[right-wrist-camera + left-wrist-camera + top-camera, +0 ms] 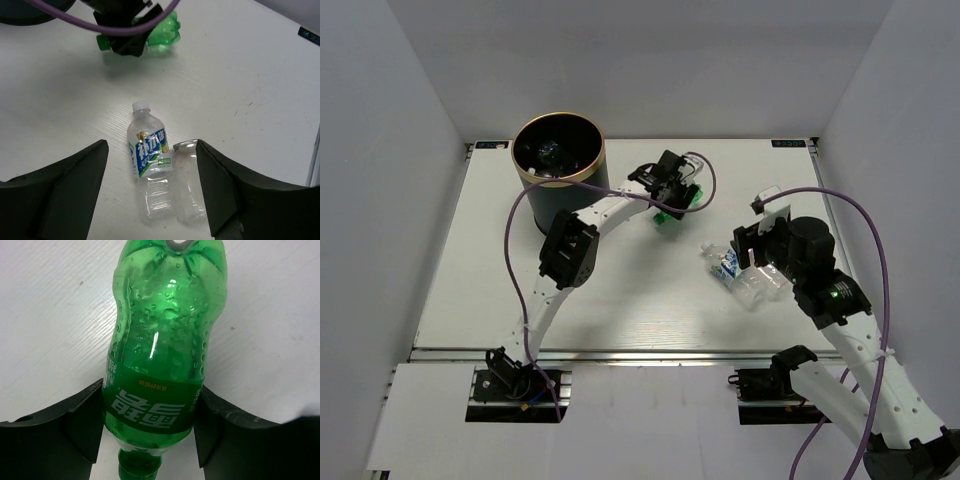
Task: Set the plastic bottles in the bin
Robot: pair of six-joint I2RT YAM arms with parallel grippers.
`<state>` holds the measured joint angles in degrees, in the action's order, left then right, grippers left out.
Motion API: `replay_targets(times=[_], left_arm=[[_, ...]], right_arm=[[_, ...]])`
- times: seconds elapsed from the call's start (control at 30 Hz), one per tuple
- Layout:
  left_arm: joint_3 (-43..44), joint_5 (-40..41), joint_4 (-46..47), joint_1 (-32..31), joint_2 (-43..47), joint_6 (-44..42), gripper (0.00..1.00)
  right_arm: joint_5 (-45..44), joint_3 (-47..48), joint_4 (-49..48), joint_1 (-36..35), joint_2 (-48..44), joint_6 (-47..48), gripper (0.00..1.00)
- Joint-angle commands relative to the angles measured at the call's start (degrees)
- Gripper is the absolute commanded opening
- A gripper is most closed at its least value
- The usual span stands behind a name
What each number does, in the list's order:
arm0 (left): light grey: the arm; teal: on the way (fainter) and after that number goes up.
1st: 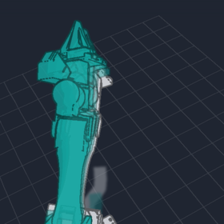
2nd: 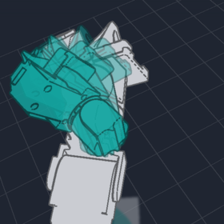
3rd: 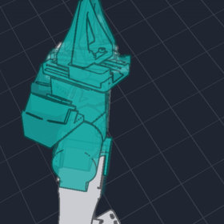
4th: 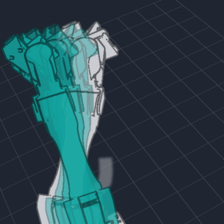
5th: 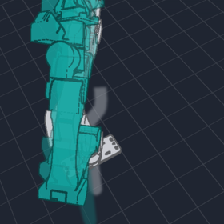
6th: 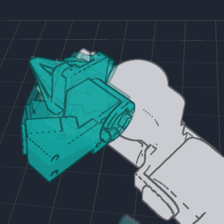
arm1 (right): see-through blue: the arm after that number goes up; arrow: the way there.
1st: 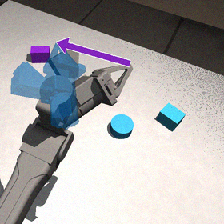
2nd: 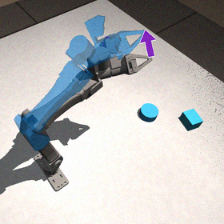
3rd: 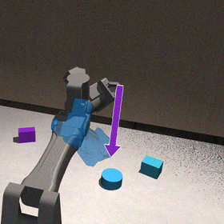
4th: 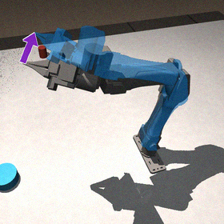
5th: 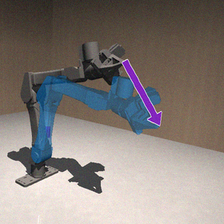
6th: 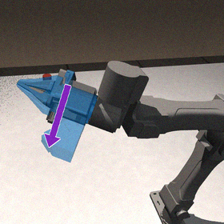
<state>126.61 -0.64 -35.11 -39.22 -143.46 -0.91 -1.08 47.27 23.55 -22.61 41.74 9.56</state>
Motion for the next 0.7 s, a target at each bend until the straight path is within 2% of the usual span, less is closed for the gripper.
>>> replay_targets(times=[0.0, 0.03, 0.1, 0.13, 0.23, 0.27, 0.4, 0.43, 0.53, 0.67], left_arm=[[-0.83, 1.69, 3.55, -0.76, 15.97, 1.61, 0.12], [-1.53, 1.70, 4.08, -0.77, 18.37, 2.92, 0.12], [-5.20, 3.37, 6.71, -0.77, 23.37, 3.98, 0.11], [-6.80, 4.94, 7.77, -0.77, 28.71, 4.85, 0.11], [-11.72, 8.54, 9.79, -0.24, 35.77, 5.39, 0.09], [-13.56, 12.30, 9.80, -0.24, 39.62, 5.39, 0.09], [-15.68, 21.98, 7.35, 0.99, 46.33, 5.92, 0.06], [-16.30, 27.31, 6.64, 1.69, 47.30, 6.70, 0.05], [-18.49, 34.98, 5.05, 3.53, 50.64, 8.90, 0.05], [-24.12, 40.72, 5.76, 7.30, 52.75, 9.78, 0.07]], right_arm=[[0.56, -0.86, -1.84, -0.07, -0.95, 0.37, 0.75], [0.55, -1.03, -1.93, -0.24, -0.78, 0.54, 0.67], [0.73, -1.47, -2.10, -0.33, -1.04, 0.89, 0.58], [0.56, -1.56, -1.84, -0.15, -1.04, 0.98, 0.53], [0.47, -2.09, -2.19, -0.24, -0.87, 1.69, 0.47], [0.64, -2.18, -2.11, -0.33, -0.61, 1.95, 0.44], [0.56, -2.53, -2.28, -0.33, 0.10, 2.30, 0.43], [2.38, -2.44, -2.28, -0.42, 0.01, 2.22, 0.43], [2.75, -2.53, -2.28, -0.42, 0.01, 2.30, 0.43], [3.10, -2.70, -2.28, -0.33, 0.01, 2.30, 0.43]])
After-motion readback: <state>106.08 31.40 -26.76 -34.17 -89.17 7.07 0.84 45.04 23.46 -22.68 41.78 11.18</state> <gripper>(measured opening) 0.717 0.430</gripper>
